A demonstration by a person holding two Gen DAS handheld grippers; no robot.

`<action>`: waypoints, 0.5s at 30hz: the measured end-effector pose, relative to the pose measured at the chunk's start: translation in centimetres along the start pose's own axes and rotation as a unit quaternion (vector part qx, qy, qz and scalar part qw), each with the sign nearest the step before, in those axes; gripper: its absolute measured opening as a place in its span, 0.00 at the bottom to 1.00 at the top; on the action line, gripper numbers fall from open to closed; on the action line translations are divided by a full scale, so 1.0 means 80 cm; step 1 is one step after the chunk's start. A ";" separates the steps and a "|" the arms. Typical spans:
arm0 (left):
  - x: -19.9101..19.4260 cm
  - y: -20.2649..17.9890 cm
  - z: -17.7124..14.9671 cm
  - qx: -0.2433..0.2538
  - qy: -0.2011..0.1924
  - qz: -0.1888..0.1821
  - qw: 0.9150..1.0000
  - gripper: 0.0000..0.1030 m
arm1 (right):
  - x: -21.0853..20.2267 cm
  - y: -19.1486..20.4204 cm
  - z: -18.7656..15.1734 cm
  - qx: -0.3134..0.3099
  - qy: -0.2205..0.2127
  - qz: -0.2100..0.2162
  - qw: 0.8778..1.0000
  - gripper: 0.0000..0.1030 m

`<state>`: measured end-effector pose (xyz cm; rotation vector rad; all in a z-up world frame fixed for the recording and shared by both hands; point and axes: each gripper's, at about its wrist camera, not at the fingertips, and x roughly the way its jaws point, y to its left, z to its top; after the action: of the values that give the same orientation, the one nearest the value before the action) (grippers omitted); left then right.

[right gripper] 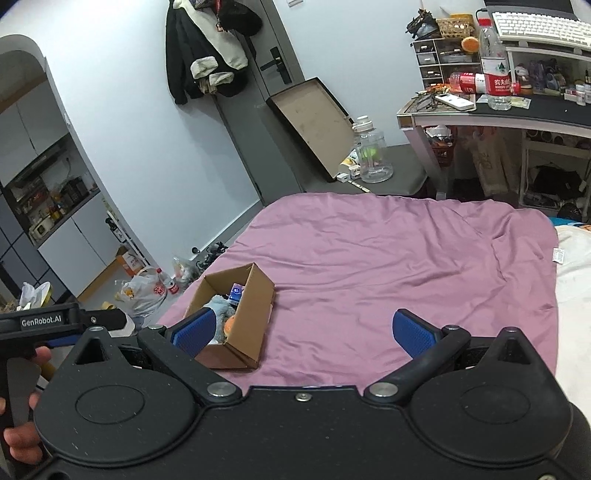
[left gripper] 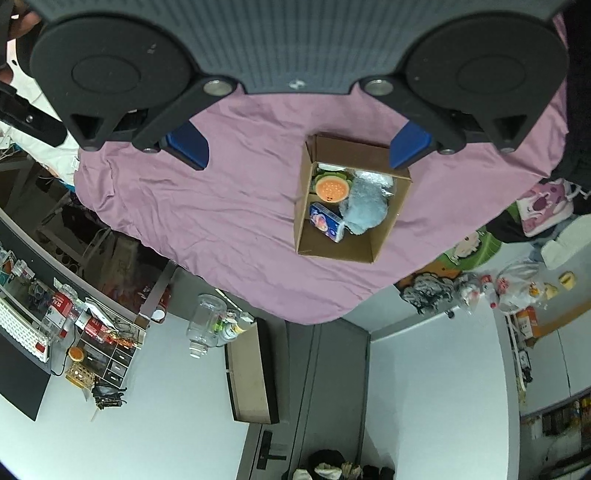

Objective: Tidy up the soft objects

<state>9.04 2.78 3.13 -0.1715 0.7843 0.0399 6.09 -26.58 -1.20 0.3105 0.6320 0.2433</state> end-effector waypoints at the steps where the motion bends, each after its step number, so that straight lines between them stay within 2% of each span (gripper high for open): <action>1: -0.004 -0.001 -0.001 -0.002 -0.002 0.005 1.000 1.00 | -0.004 0.000 0.000 -0.001 -0.001 -0.003 1.000 1.00; 5: -0.019 -0.005 0.000 -0.008 -0.009 0.021 1.000 1.00 | -0.023 0.001 -0.006 -0.008 -0.007 -0.003 1.000 1.00; 11: -0.043 -0.014 -0.006 0.003 -0.027 0.033 0.999 1.00 | -0.048 0.006 -0.006 -0.004 -0.002 0.045 0.999 1.00; 15: -0.056 -0.016 -0.012 0.014 -0.031 0.031 0.999 1.00 | -0.063 0.006 -0.005 -0.007 -0.008 0.037 0.999 1.00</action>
<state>5.35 1.45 5.84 -0.1182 0.7288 0.0920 1.86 -27.65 1.42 0.3221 0.6026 0.3149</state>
